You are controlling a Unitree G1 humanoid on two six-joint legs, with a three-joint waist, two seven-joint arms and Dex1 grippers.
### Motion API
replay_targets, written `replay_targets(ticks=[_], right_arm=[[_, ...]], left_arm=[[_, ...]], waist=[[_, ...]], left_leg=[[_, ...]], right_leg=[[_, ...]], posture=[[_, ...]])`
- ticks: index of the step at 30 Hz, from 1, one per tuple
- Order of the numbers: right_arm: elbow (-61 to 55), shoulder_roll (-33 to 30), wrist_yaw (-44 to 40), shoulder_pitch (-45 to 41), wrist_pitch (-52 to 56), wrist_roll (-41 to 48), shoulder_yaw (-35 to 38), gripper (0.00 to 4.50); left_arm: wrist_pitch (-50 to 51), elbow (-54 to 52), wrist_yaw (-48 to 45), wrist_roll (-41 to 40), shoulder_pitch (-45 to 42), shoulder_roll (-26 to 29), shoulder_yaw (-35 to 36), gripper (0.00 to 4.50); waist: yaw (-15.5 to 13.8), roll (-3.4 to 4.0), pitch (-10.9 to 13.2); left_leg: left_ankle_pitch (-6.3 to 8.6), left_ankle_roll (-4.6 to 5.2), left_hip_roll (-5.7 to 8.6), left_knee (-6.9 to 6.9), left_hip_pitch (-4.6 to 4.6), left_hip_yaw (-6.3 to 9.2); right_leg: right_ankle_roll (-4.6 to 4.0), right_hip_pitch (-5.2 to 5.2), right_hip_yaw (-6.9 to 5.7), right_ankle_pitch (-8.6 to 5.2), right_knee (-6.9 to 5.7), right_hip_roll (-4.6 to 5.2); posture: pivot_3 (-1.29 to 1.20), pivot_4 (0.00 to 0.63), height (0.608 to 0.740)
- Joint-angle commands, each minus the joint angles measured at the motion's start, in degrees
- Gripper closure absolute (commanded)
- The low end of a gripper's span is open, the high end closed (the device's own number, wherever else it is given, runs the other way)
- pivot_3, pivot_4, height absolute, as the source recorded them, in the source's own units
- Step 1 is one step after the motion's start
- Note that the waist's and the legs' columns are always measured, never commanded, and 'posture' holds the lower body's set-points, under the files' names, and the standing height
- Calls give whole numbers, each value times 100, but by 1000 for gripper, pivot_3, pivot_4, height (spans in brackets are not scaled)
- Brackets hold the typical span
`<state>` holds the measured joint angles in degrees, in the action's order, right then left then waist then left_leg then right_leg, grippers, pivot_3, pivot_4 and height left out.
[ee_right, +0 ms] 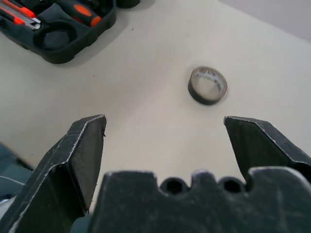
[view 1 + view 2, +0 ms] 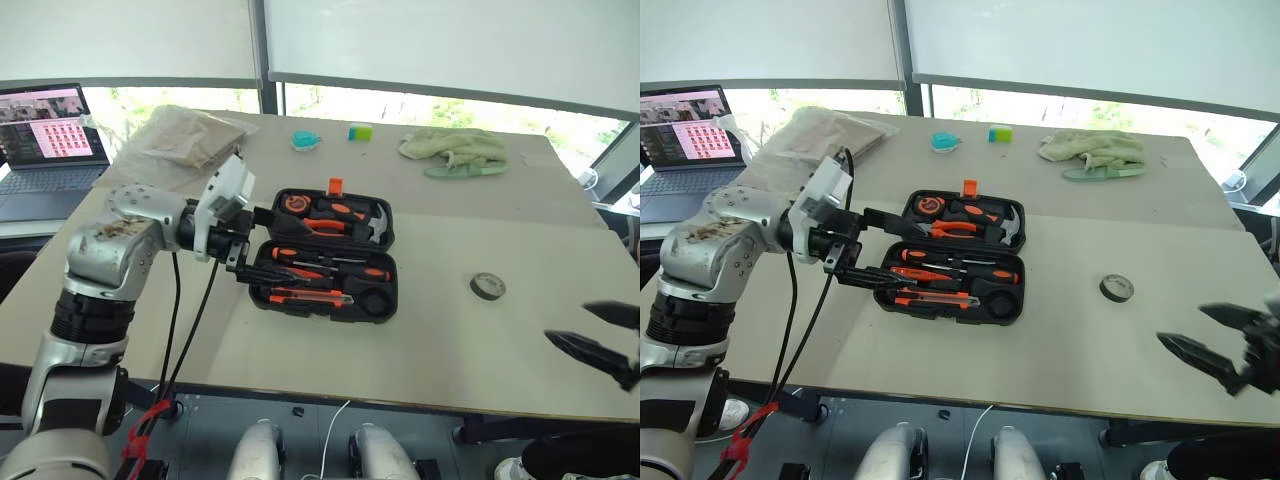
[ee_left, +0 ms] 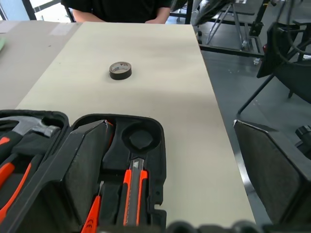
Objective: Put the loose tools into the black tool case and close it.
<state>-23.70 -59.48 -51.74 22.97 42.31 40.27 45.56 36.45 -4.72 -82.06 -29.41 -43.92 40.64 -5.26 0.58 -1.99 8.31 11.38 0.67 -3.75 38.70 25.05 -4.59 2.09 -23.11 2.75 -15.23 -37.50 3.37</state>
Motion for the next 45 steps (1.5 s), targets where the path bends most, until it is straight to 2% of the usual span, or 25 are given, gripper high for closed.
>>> replay_targets(ticks=[1,5,7,10,14,17,21,28,31,34,39,42,45], right_arm=[[624,-221,91,-940,-288,-446,-1120,0],[1639,-242,270,-2519,-368,-1273,-2799,0],[1984,-192,203,-2986,-370,-1548,-3357,0],[2308,-83,65,-3327,-700,-1887,-3821,0],[3106,330,289,-3926,-998,-2364,-4268,0],[3688,589,386,-4235,-1222,-2609,-4389,697],[4253,840,421,-4496,-1523,-2875,-4503,2061],[3961,972,377,-4429,-1595,-2741,-4198,4418],[2549,1049,42,-4324,-932,-1811,-3791,4418],[1330,1109,-152,-4277,-382,-1240,-3881,4418],[145,1372,70,-4482,15,-1269,-4732,4418],[4,1351,91,-4622,-26,-1774,-5442,4418],[174,1418,208,-4755,-76,-2066,-5743,4418]], left_arm=[[-205,-106,131,56,5,-33,-42,30],[-175,-361,233,-13,-8,-16,-83,30],[-216,-379,358,35,-42,-6,-61,30],[-293,-274,458,130,-56,36,-73,30],[-452,-232,474,236,-1,92,-115,30],[-486,-214,513,236,-49,47,-116,0],[-566,-86,545,272,-124,-7,-133,0],[-640,-29,538,279,-165,-30,-147,0],[-661,-72,448,320,-40,90,-182,0],[-758,-68,311,396,67,237,-253,0],[-958,-46,197,532,220,323,-342,0],[-1081,-28,186,615,255,319,-382,0],[-1100,3,185,634,251,311,-380,0]], waist=[[4,1,3],[9,2,6],[-1,4,10],[-44,4,10],[-37,4,10],[-33,5,10],[-26,5,10],[-19,6,10],[-17,14,15],[40,26,21],[13,22,23],[-25,22,23],[-64,21,24]], left_leg=[[0,0,0,-3,0,0],[0,1,4,-7,10,-5],[0,0,4,-6,12,-6],[0,1,5,-8,13,-7],[0,1,5,-7,14,-11],[0,1,5,-6,13,-13],[0,1,5,-6,14,-15],[0,0,5,-5,13,-15],[0,0,4,-6,14,-15],[0,0,0,-8,13,-14],[0,0,-6,-12,10,-13],[0,0,0,-10,13,-16],[0,0,0,-7,17,-18]], right_leg=[[-7,0,0,4,1,-1],[-4,-12,3,4,2,0],[-4,-14,3,5,2,0],[-1,-16,2,3,1,0],[0,-16,3,3,2,0],[1,-17,4,3,-1,0],[1,-17,4,3,-1,0],[1,-16,4,3,-3,0],[1,-18,4,3,-5,0],[1,-22,8,4,-11,-5],[-3,-22,5,3,-12,-11],[-2,-25,5,2,-12,-3],[-2,-27,4,3,-9,-1]], posture=[[0,150,740],[0,150,740],[0,150,740],[0,150,740],[0,150,740],[0,150,740],[0,150,740],[0,150,740],[0,150,740],[0,150,740],[0,150,740],[0,150,740],[0,150,740]])
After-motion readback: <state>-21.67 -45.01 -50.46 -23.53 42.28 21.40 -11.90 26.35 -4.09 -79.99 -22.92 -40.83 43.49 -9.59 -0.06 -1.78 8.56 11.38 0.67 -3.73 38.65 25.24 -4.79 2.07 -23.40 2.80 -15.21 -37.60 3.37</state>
